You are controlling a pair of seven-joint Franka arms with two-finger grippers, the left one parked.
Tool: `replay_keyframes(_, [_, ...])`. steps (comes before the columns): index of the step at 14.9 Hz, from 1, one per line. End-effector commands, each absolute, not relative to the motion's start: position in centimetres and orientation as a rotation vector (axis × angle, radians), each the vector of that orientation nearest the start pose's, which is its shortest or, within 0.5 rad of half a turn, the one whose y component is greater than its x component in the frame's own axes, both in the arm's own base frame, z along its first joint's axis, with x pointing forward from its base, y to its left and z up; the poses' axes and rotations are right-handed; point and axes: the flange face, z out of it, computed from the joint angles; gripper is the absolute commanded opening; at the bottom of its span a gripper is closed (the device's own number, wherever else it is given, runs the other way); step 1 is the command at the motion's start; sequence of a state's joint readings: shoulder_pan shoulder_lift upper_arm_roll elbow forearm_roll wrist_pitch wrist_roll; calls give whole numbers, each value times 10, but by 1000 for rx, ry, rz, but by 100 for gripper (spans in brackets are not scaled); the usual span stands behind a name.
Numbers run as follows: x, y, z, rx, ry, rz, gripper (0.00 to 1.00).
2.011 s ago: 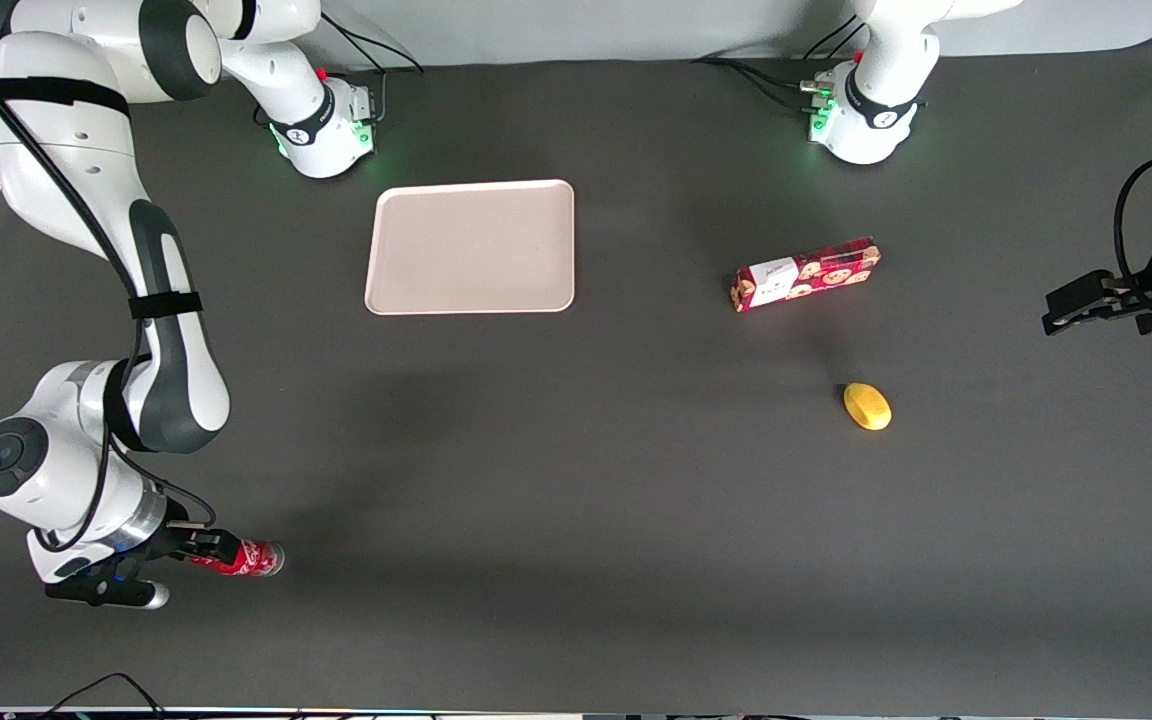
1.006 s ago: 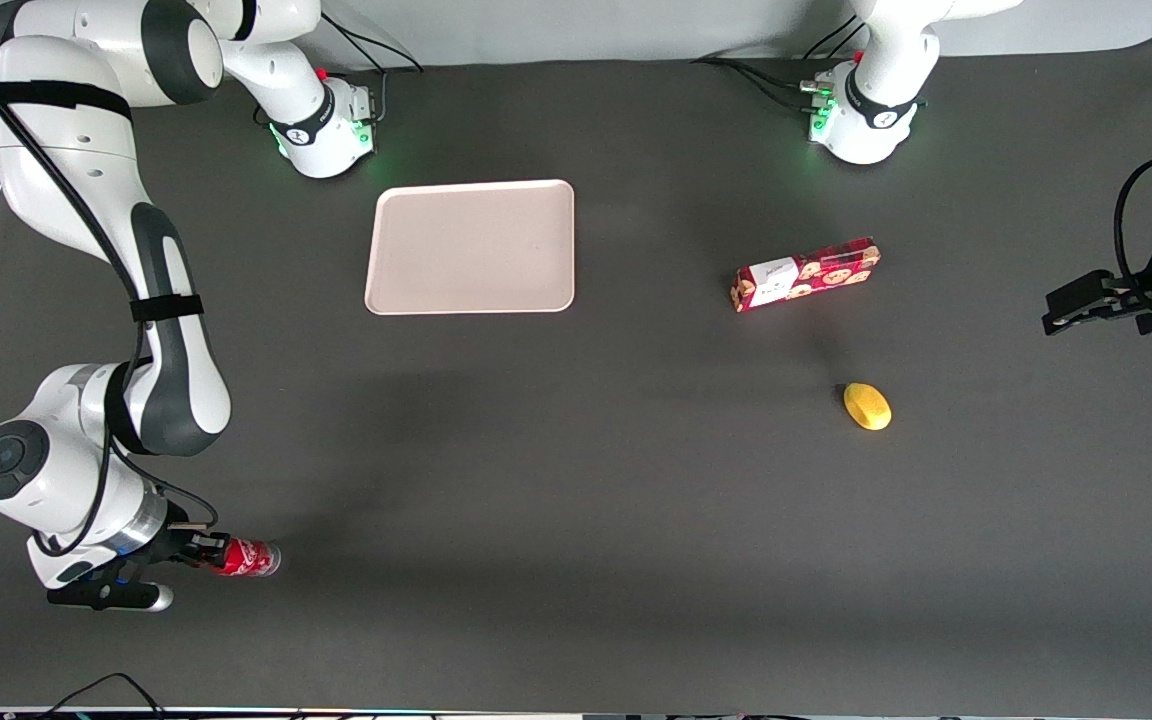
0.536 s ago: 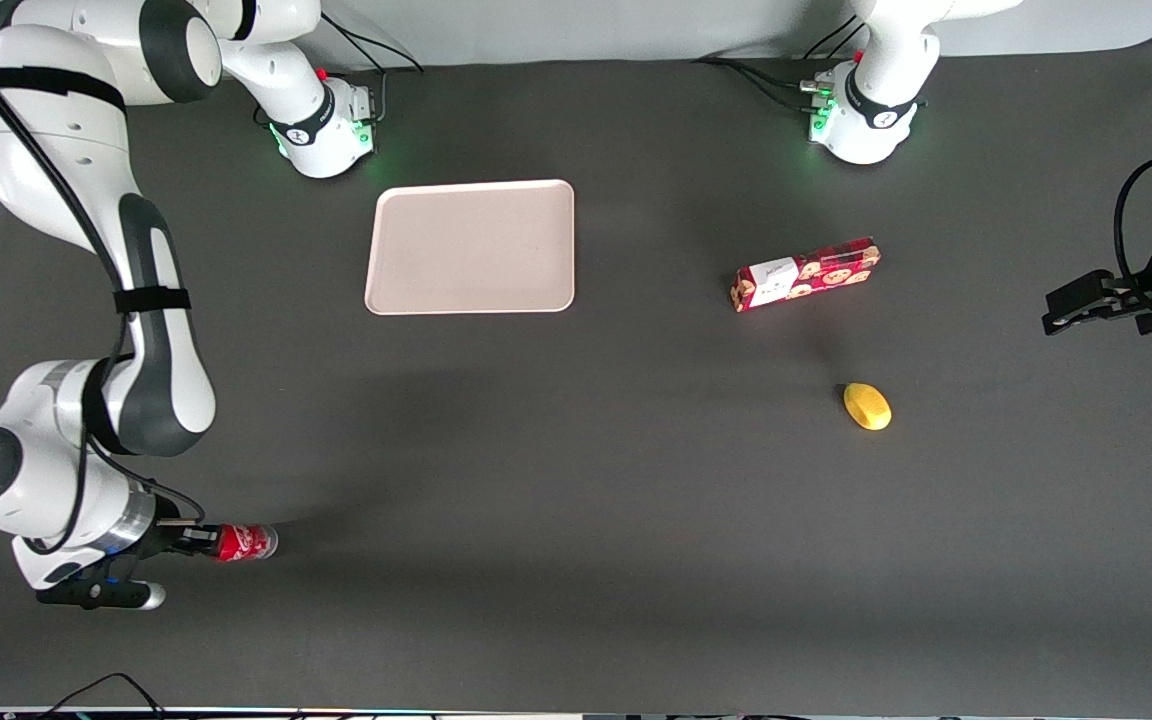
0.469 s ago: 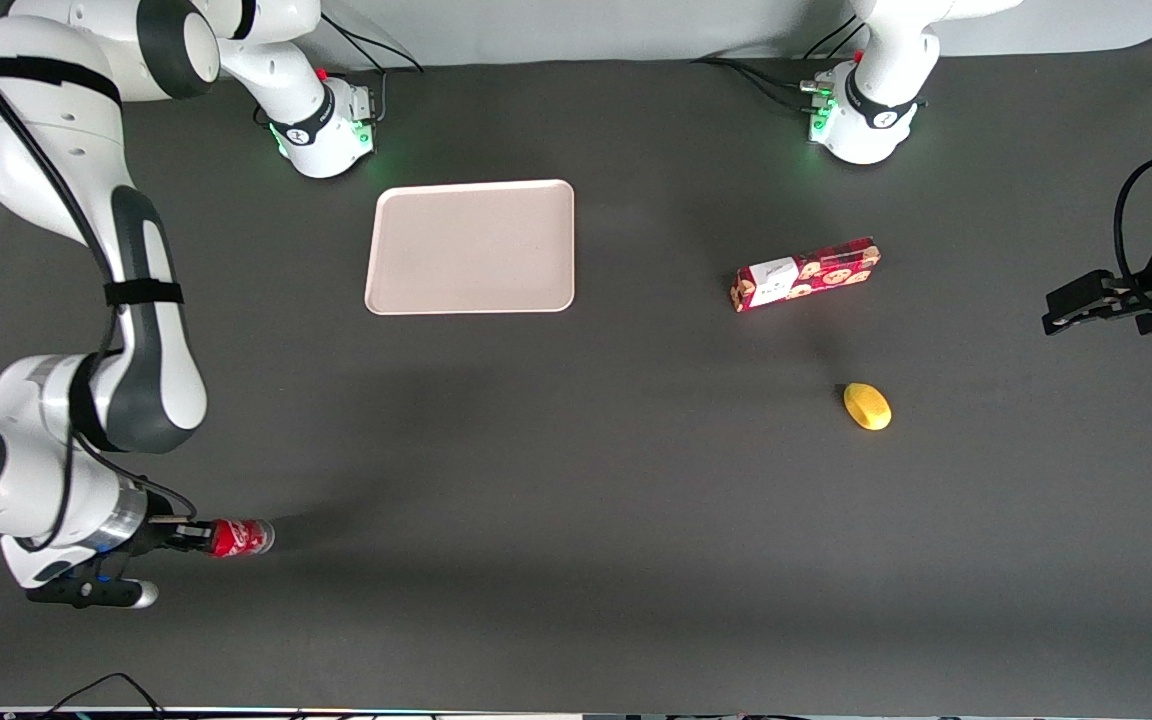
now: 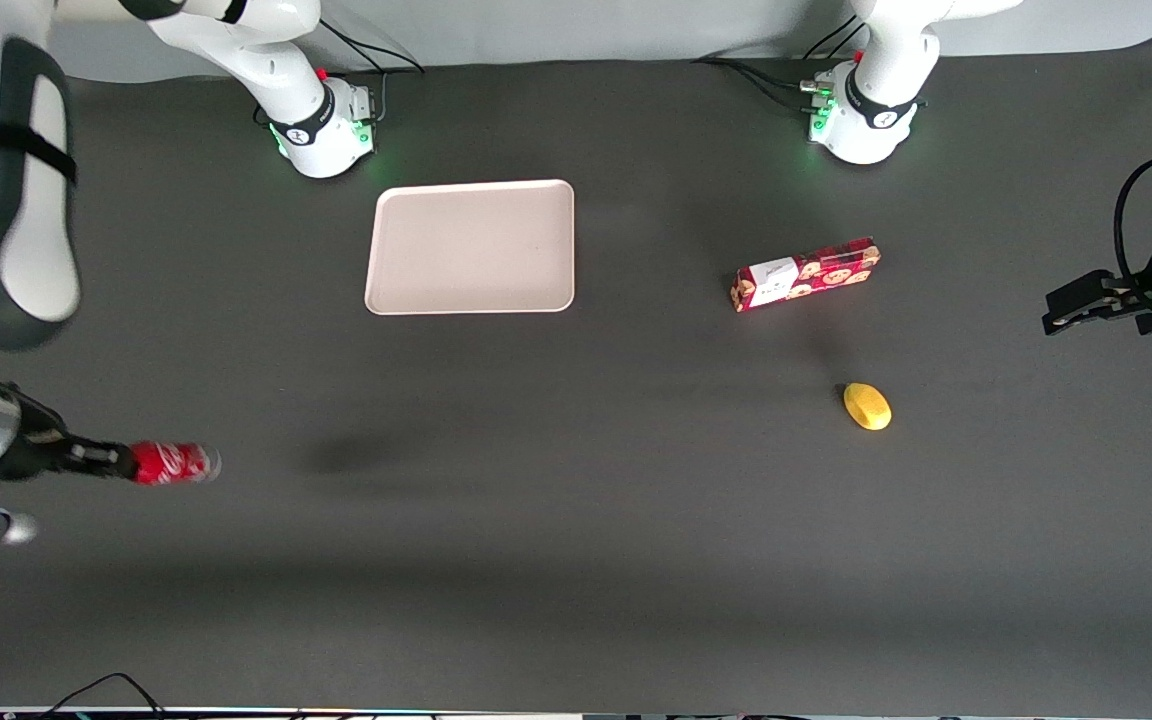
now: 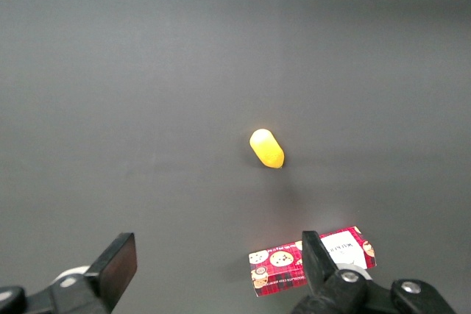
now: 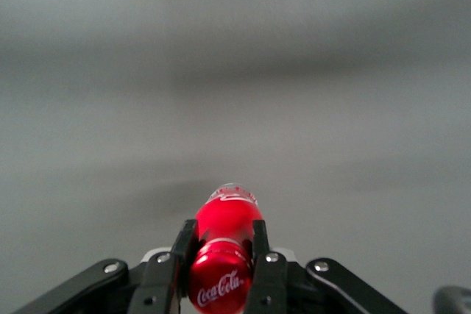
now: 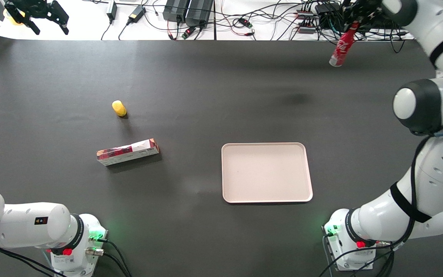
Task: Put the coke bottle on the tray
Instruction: 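Lift the bottle and carry it with the right gripper toward the pink tray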
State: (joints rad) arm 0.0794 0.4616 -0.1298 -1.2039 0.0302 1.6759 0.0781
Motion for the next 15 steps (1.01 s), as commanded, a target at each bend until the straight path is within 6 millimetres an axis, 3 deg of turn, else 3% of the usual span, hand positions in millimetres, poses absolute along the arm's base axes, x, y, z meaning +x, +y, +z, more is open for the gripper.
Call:
replay_keyframes(1, [647,-16,586,-3165,250,35,0])
replay_keyframes(2, [639,-17,598,-3162,282,33,0])
replay_keyframes(3, [635,-12,596,-3157,308,55,0])
replay_keyframes(8, [609,19,565,-3136,401,201,0])
replay_keyframes(12, [555,72,534,-3117,523,181,0])
replay_keyframes(15, [503,127,512,-3116,654,141,0])
